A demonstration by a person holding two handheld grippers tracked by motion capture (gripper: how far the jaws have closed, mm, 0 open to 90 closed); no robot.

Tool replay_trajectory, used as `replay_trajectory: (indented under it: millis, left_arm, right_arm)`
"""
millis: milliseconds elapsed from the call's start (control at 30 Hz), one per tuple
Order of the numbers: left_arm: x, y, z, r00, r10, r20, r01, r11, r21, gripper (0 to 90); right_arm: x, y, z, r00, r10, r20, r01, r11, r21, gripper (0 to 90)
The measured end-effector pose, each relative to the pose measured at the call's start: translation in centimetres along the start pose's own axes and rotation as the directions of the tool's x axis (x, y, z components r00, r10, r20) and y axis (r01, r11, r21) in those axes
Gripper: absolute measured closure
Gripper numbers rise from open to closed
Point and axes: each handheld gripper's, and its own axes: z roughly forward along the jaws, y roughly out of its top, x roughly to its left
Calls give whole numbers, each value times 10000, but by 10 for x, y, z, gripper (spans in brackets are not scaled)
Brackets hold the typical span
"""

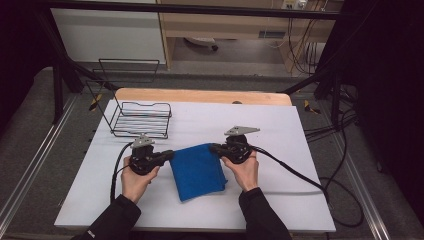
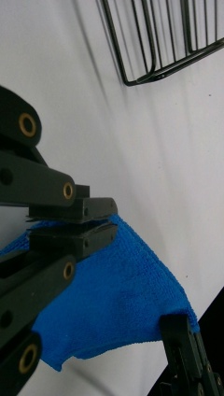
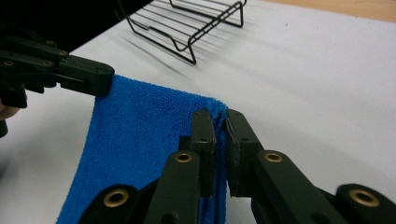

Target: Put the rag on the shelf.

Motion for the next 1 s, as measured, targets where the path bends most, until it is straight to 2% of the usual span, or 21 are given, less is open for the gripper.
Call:
replay_trajectory:
  millis: [167,233,300,600,833,1000]
  left_arm:
    - [-5,4,-6,9998,186,26,-185,9995,-270,860]
    - [-8,7,-10,9993,375,-19,-376,9988,-317,860]
    - [-9,8,-11,9994,357,-12,-357,9986,-399,859]
    - [-16,16,-24,9962,849,-172,-860,9933,-767,860]
    - [-18,22,-35,9955,924,-212,-942,9888,-1161,860]
    - [-15,25,-44,9960,855,-260,-884,9858,-1431,860]
  right_arm:
    - [3,2,-9,10000,-35,-24,35,9992,-405,839]
    - [4,3,-11,10000,-77,-51,74,9985,-539,840]
    - [4,3,-13,10000,-56,-66,52,9982,-592,839]
    - [14,13,-25,9993,-370,-10,365,9907,-1313,840]
    - [20,18,-30,9985,-553,4,546,9841,-1689,840]
    - [29,22,-30,9979,-647,61,644,9738,-2180,840]
